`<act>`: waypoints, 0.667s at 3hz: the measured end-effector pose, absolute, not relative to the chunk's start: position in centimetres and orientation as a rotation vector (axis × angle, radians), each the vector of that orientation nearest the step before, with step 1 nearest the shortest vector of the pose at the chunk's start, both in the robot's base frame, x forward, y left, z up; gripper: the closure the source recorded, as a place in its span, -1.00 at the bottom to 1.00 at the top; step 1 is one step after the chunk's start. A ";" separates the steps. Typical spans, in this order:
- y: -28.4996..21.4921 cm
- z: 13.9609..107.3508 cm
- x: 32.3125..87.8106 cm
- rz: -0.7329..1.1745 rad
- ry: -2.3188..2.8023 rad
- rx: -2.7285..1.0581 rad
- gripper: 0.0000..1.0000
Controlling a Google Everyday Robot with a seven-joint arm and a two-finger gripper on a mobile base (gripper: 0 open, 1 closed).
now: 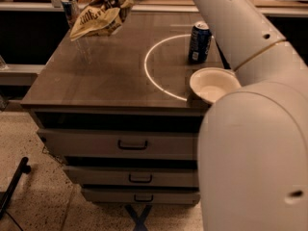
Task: Move brown chip bag near redbull can
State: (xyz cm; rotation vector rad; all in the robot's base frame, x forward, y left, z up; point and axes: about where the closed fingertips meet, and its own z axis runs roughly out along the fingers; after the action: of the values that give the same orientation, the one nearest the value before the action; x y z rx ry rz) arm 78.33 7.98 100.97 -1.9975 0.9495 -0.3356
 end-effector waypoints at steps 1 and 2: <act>9.7 98.8 80.0 -0.260 0.865 -2.054 1.00; 9.5 98.1 81.6 -0.280 0.875 -2.063 1.00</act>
Offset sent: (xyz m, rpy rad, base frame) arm 0.0713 0.0061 -0.0213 -0.0451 0.0061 0.0435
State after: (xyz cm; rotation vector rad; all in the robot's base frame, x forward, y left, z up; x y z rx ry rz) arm 81.63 9.52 98.06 -2.0635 0.8752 -0.2805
